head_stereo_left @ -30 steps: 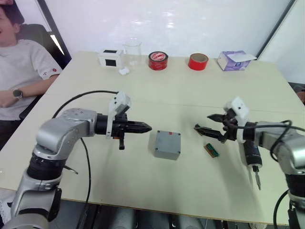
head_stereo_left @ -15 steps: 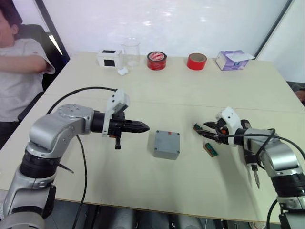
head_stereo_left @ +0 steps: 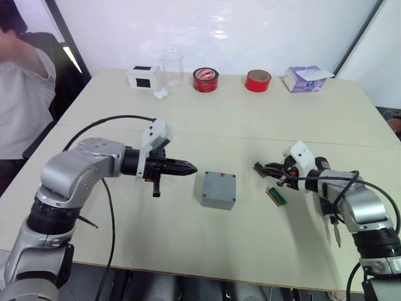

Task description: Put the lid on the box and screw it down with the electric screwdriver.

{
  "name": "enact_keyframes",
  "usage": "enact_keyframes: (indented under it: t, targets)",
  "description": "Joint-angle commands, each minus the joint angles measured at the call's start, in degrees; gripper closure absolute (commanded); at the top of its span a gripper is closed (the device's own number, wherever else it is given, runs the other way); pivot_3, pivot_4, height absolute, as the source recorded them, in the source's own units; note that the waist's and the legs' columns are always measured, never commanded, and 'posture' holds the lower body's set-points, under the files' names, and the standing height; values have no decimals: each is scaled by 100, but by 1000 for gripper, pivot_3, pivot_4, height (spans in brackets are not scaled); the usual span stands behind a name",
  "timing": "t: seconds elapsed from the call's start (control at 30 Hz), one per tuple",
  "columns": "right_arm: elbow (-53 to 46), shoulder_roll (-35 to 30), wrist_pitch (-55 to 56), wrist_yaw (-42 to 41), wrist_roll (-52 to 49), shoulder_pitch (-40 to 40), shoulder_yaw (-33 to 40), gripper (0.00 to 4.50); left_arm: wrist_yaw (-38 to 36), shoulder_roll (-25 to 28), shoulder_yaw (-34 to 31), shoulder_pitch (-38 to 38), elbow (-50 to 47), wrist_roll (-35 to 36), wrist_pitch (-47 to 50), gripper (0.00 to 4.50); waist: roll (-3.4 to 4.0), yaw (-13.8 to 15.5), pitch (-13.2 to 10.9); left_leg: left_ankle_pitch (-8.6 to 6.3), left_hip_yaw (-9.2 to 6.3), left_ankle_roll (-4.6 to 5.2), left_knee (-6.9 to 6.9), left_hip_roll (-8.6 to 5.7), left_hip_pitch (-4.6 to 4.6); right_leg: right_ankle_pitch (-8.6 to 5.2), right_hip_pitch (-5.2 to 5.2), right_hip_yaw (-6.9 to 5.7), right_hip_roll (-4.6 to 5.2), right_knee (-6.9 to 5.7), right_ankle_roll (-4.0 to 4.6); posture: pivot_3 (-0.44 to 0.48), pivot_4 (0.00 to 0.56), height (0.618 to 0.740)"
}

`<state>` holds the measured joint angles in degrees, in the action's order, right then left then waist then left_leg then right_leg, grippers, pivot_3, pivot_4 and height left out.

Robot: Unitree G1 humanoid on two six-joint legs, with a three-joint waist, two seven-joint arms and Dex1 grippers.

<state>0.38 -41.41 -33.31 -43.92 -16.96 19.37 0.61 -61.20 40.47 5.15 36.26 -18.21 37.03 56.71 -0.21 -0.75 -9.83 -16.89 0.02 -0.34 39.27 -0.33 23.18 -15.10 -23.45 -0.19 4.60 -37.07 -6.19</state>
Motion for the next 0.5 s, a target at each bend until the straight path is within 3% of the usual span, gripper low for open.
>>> enact_keyframes:
  t: [0.03, 0.5]
  targets:
    - [-5, 39, 145, 6, 56, 104, 82, 4468, 15, 49, -82, -3, -117, 91, -111, 4500, 0, 3, 0, 0, 0, 0, 0, 0, 0, 0, 0, 0, 0, 0, 0, 0, 150, 740]
    - [-371, 3, -52, -16, -219, 101, 390, 4468, 16, 52, -99, -71, -80, 94, -128, 4500, 0, 5, 0, 0, 0, 0, 0, 0, 0, 0, 0, 0, 0, 0, 0, 0, 150, 740]
